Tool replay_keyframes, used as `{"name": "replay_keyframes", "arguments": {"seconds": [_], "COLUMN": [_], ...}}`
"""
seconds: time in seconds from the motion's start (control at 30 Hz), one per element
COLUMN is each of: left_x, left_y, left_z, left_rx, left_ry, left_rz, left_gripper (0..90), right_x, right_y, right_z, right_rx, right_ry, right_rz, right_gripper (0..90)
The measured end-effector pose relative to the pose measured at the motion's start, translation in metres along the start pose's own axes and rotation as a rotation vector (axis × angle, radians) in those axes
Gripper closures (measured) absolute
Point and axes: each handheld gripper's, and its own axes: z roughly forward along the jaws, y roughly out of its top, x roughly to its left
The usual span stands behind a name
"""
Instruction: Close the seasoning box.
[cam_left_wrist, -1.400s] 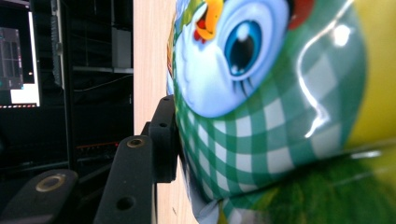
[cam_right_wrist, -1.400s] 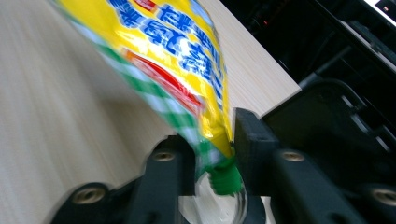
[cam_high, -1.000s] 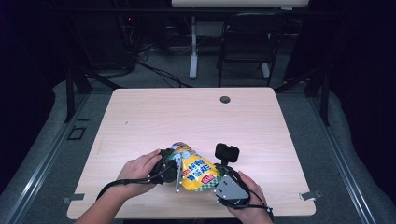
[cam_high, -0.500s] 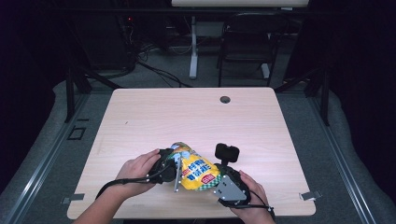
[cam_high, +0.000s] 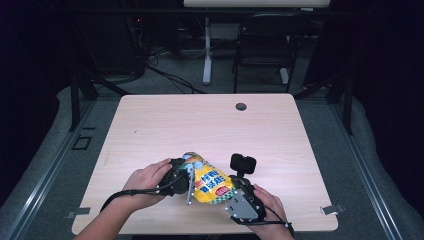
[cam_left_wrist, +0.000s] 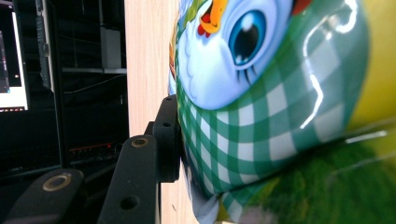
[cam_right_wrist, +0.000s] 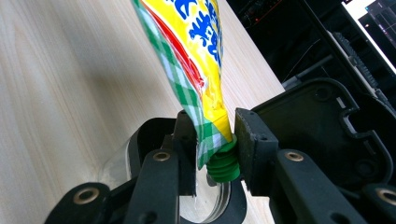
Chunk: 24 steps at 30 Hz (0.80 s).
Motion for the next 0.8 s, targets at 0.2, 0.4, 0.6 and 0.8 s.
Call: {"name": "replay_keyframes", "arguments": {"seconds": [0.2, 0.4, 0.6, 0.8], "left_x": [0.0010, 0.0024, 0.0020, 0.0035], "left_y": [0.0009, 0.0026, 0.0049, 0.0073], "left_z": [0.0001, -0.0010, -0.0035, -0.0066], "left_rx": [0.010, 0.037, 0.059, 0.081], "left_ry": [-0.010, 0.002, 0.014, 0.021], "left_rz": [0.009, 0.050, 0.063, 0.088], "left_gripper": [61.4, 61.4, 61.4, 61.4], "right_x": [0.0015, 0.0049, 0.0058, 0.0084], "right_y": [0.0009, 0.0013, 0.0016, 0.0010], "right_z": [-0.0002, 0.0014, 0.0016, 0.0021], "right_rx": [0.003, 0.001, 0.001, -0.013], "right_ry": [-0.005, -0.007, -0.007, -0.014], "right_rz": [-0.007, -0.010, -0.016, -0.008], "right_gripper": [70.9, 71.2, 71.3, 71.4]}}
